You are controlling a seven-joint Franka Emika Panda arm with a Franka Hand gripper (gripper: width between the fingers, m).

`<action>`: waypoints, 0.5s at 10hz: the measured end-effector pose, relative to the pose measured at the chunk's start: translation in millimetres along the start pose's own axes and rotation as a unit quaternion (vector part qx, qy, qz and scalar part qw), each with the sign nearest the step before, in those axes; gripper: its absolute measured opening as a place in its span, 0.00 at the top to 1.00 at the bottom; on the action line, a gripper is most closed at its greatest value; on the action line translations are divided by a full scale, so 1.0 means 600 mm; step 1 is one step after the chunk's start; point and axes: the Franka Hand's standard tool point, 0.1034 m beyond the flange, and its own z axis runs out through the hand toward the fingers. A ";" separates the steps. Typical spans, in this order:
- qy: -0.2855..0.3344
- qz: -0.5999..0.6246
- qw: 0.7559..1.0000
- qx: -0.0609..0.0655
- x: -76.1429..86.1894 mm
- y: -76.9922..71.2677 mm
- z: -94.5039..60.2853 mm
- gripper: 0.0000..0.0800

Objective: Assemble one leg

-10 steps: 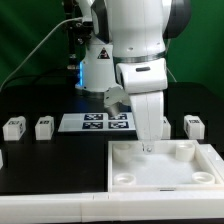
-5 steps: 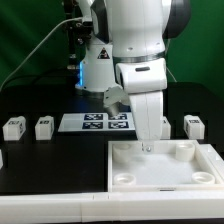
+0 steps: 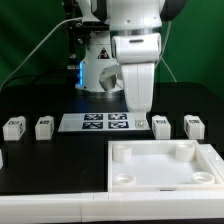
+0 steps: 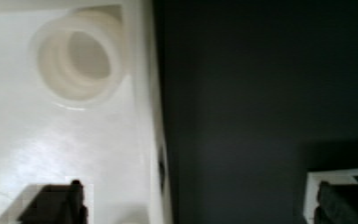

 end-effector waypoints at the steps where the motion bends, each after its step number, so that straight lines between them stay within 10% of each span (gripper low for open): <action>1: -0.002 0.025 1.000 0.000 0.006 -0.019 -0.005 0.19; 5: 0.003 0.211 0.978 -0.002 0.056 -0.051 -0.008 0.19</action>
Offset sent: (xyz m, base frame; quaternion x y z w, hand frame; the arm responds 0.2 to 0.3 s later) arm 0.0044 0.0420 0.0270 -0.0223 -0.0540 0.2714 0.9607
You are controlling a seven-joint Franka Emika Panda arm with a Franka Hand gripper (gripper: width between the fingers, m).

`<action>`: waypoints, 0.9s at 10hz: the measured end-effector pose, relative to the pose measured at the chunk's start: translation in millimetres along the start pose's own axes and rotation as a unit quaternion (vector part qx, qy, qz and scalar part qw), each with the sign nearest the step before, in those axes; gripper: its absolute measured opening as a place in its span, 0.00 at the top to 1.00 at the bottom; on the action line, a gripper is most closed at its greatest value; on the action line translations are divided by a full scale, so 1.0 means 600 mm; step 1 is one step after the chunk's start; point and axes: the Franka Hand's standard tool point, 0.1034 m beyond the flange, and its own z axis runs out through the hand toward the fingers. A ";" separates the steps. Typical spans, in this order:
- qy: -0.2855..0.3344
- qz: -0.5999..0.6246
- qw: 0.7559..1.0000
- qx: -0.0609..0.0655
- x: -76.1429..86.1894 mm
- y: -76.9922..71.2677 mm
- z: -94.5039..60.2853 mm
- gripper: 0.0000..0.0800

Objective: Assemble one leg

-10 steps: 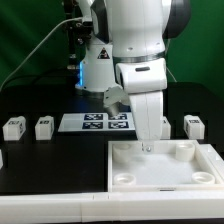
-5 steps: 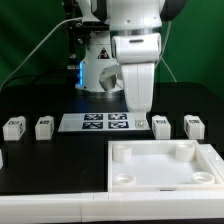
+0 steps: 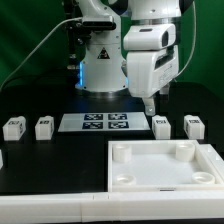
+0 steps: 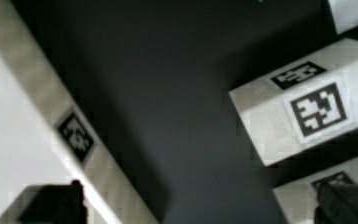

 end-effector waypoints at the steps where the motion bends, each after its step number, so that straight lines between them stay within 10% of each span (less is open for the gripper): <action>1: 0.001 0.070 0.998 0.003 -0.001 0.000 0.001 0.19; 3: 0.003 0.195 0.981 0.008 0.007 -0.010 0.001 0.19; 7: -0.011 0.493 0.870 0.034 0.075 -0.114 0.012 0.19; 9: -0.008 0.494 0.869 0.036 0.082 -0.124 0.013 0.19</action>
Offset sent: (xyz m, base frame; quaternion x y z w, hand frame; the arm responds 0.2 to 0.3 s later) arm -0.0329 0.0382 0.0067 -0.0444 -0.0337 0.3541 0.9335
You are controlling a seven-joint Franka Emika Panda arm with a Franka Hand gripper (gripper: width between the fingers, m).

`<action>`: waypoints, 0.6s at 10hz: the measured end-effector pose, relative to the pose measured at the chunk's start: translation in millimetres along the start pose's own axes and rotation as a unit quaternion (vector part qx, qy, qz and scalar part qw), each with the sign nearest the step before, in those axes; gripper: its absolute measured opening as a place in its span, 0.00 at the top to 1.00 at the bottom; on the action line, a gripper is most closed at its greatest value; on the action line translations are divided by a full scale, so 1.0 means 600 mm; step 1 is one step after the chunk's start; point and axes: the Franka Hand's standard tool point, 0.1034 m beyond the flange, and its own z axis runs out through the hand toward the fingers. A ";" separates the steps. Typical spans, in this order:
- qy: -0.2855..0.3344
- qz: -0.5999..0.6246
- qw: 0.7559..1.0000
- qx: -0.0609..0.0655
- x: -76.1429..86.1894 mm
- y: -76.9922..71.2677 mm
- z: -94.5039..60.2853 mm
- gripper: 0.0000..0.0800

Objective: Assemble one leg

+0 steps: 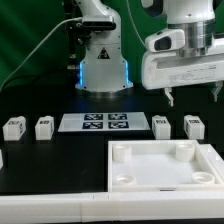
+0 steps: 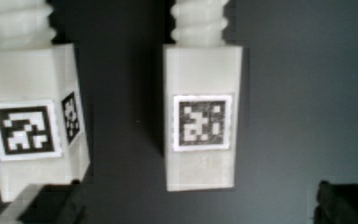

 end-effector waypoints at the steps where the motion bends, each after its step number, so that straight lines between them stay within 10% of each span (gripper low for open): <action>1: 0.000 0.000 1.000 0.000 0.000 0.000 0.000 0.19; 4: -0.001 0.001 1.000 0.000 -0.001 -0.004 -0.001 0.19; 6: -0.022 0.011 1.000 -0.010 0.006 -0.054 -0.013 0.19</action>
Offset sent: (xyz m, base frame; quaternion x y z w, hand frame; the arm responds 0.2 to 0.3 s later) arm 0.0000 0.0000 0.0000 0.0000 0.0000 0.0000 1.0000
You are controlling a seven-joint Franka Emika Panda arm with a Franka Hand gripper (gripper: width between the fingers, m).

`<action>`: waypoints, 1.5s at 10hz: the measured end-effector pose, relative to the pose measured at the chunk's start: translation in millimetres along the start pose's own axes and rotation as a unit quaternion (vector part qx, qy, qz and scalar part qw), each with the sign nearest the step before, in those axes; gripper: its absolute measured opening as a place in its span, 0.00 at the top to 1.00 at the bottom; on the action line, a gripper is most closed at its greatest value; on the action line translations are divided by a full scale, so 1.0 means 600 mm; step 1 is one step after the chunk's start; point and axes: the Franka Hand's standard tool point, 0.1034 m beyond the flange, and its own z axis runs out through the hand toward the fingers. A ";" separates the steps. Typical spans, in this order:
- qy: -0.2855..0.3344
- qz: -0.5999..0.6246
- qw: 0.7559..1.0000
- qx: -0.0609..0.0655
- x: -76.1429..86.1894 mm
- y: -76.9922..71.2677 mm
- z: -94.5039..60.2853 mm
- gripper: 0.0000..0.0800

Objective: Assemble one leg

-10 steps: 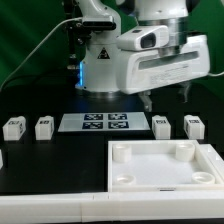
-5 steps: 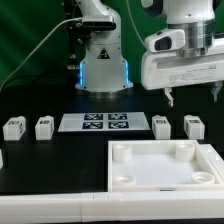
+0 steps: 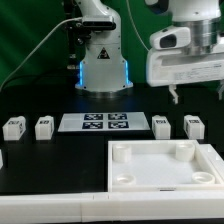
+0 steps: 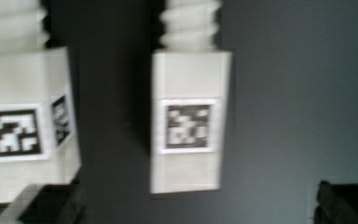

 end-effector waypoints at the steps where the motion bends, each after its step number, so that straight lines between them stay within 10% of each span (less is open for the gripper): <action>1: -0.002 0.000 1.000 0.004 0.016 -0.027 -0.006 0.19; 7: 0.016 -0.016 0.999 0.028 0.055 -0.076 0.005 0.19; 10: 0.015 -0.018 0.999 0.027 0.057 -0.073 0.005 0.19; 15: 0.013 -0.022 0.999 0.023 0.158 -0.025 0.016 0.19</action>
Offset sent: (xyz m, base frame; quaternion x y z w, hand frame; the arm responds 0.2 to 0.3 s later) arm 0.0352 0.0325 0.0038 -0.0101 0.0148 -0.0227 0.9996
